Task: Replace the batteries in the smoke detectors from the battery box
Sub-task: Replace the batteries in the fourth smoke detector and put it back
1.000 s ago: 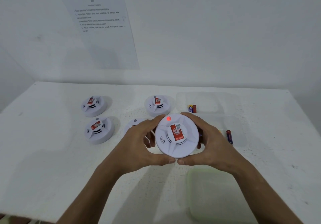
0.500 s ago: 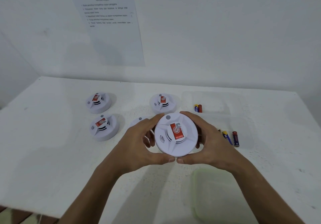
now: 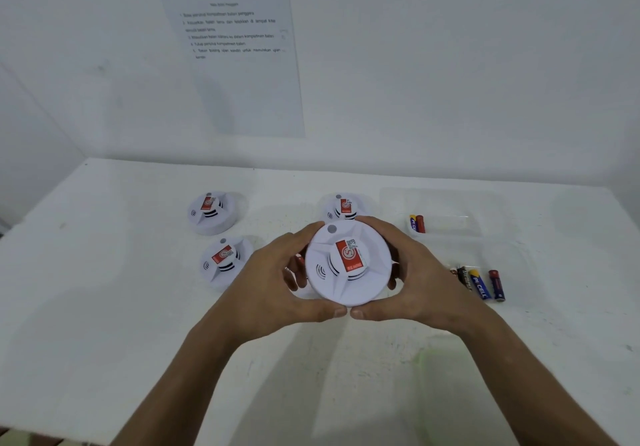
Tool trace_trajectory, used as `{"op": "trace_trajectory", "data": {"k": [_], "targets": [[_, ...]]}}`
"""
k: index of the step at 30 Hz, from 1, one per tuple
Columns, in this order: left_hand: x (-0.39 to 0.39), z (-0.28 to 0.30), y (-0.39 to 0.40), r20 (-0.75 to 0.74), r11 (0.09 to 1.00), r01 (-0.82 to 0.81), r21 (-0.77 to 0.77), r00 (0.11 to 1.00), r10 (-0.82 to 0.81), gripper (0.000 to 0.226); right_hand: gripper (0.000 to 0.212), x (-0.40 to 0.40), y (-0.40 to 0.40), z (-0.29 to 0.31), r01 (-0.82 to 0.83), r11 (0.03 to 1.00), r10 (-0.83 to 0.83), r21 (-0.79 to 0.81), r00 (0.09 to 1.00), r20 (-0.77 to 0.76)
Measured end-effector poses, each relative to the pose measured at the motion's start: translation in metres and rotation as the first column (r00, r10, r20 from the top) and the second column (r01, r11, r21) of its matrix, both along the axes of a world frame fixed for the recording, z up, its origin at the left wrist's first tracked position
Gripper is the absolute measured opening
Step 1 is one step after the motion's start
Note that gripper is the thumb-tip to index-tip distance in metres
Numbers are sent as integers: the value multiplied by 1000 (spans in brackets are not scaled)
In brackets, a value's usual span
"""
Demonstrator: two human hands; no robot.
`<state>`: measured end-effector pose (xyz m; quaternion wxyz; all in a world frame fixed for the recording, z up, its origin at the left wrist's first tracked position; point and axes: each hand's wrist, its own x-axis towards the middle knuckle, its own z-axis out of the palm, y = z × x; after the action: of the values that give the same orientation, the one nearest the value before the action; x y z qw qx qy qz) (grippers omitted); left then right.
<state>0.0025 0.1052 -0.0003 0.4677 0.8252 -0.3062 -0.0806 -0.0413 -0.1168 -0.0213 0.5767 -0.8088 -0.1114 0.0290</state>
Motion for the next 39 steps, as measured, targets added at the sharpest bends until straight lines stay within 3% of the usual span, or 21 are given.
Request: {"op": "trace_trajectory", "data": {"k": [10, 17, 27, 39], "targets": [[30, -3, 26, 10, 999, 31, -6, 999, -31, 81, 97, 15, 29, 4, 61, 998, -61, 10, 998, -27], [61, -3, 46, -17, 994, 110, 16, 994, -110, 79, 101, 39, 49, 2, 140, 987, -142, -75, 990, -14], [109, -1, 57, -5, 994, 99, 43, 995, -99, 74, 98, 94, 62, 0, 142, 981, -141, -134, 990, 16], [172, -36, 62, 4, 963, -82, 257, 997, 83, 66, 89, 168, 80, -38, 176, 949, -187, -260, 982, -18]]}}
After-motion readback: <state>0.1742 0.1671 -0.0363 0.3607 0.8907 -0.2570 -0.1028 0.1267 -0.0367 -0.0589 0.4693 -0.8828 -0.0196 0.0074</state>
